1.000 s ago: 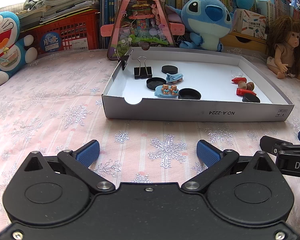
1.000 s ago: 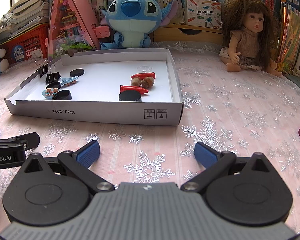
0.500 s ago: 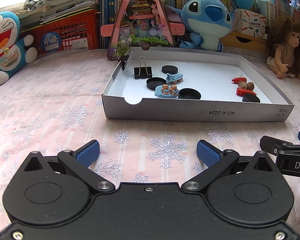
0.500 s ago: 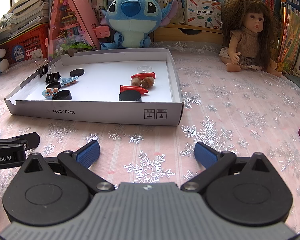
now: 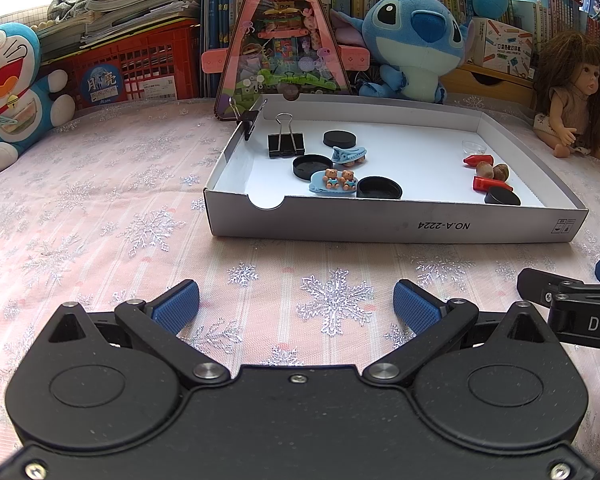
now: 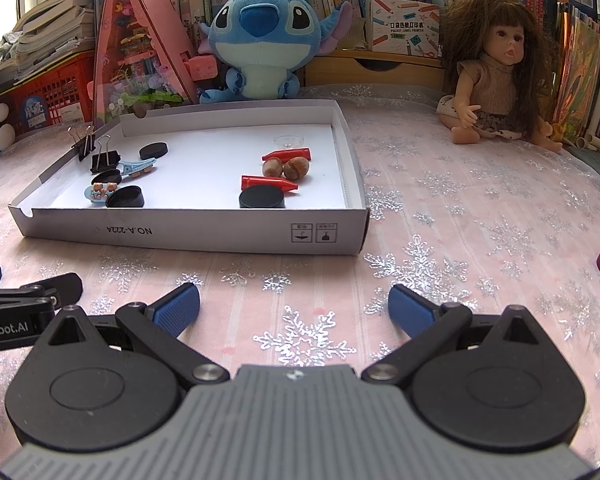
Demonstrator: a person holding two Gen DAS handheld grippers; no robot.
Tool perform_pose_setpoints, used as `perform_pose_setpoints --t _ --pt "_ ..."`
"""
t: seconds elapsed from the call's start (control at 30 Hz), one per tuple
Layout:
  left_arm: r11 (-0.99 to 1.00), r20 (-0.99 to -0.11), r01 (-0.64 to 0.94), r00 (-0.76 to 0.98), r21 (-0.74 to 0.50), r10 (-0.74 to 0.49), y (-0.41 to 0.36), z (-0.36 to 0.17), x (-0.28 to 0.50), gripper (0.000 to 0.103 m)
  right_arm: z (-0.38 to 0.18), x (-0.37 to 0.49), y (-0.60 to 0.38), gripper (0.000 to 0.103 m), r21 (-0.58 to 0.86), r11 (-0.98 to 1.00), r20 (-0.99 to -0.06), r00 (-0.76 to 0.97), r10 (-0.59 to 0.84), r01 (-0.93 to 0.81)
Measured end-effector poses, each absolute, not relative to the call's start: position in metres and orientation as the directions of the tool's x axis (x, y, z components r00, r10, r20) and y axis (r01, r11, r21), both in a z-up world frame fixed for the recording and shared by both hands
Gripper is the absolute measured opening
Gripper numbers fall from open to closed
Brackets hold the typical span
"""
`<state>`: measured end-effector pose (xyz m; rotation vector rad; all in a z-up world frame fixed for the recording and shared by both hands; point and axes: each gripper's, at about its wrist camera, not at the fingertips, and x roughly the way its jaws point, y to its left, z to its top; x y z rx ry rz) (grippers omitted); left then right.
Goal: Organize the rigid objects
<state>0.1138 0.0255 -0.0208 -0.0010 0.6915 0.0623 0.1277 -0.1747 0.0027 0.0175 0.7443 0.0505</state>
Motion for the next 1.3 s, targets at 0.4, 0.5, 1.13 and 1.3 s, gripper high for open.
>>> perform_pose_setpoints --t 0.4,0.5,1.13,1.3 --pt "0.998 -0.637 -0.058 0.768 0.020 0.057 0.025 -0.021 0.113 0.103 0.002 0.128 -0.163 0.103 0.011 0.998 -0.678 0.733 0.051 -0.060" --pt "0.998 -0.638 -0.058 0.768 0.020 0.057 0.025 -0.021 0.114 0.103 0.002 0.128 -0.163 0.103 0.013 0.998 -0.678 0.733 0.053 -0.060" --pt "0.998 -0.638 -0.058 0.768 0.020 0.058 0.025 -0.021 0.114 0.103 0.002 0.128 -0.163 0.103 0.013 0.998 -0.679 0.733 0.053 -0.059" --pt "0.998 -0.638 -0.058 0.768 0.020 0.057 0.025 -0.021 0.114 0.103 0.002 0.128 -0.163 0.103 0.013 0.998 -0.679 0.733 0.053 -0.060"
